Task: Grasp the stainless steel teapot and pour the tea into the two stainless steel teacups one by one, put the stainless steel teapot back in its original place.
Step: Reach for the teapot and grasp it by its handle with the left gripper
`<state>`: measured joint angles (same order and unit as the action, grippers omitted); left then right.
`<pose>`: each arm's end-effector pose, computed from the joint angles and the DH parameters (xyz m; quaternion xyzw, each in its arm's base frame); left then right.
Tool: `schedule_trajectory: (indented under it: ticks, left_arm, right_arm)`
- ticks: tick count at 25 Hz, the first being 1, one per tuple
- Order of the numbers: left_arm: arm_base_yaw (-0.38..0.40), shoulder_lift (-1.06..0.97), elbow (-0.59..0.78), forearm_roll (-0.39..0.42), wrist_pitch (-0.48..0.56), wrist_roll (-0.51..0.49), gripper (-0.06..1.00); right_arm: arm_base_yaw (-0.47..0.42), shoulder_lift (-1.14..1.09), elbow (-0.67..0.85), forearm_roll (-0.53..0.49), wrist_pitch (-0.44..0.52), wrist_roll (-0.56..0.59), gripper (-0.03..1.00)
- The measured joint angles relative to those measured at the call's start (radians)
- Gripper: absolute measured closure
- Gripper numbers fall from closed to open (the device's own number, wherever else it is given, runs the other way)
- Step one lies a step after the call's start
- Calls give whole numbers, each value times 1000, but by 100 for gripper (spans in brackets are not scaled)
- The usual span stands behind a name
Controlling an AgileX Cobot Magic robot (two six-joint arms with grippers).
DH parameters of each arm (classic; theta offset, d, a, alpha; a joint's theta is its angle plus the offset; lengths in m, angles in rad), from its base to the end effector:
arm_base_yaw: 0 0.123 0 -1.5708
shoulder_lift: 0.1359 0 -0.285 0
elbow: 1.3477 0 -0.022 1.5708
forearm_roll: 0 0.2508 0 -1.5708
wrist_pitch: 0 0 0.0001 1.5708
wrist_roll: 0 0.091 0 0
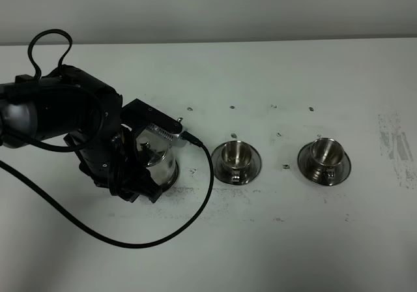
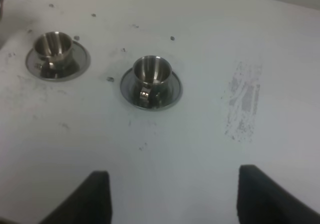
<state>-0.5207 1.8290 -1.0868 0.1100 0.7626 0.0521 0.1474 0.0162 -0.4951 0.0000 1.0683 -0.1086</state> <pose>0.2947 -0.1610 0.1612 0.3165 0.9446 0.0220 0.0838 -0.0021 -0.0003 0.2754 -0.1099 0.8536 0.0099 0.5091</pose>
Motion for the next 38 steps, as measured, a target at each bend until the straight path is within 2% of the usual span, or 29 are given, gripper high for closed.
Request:
schedule_trajectory:
  ticks: [11, 22, 29, 38]
  left_arm:
    - [1, 9, 0, 0, -75, 2, 48]
    - [21, 16, -17, -16, -70, -20, 48]
    - [21, 75, -75, -18, -14, -23, 48]
    - [21, 81, -82, -18, -11, -24, 48]
  right_arm:
    - [0, 0, 0, 0, 0, 0, 45]
    - [0, 0, 0, 0, 0, 0, 45]
    - [0, 0, 0, 0, 0, 0, 45]
    - [0, 0, 0, 0, 0, 0, 45]
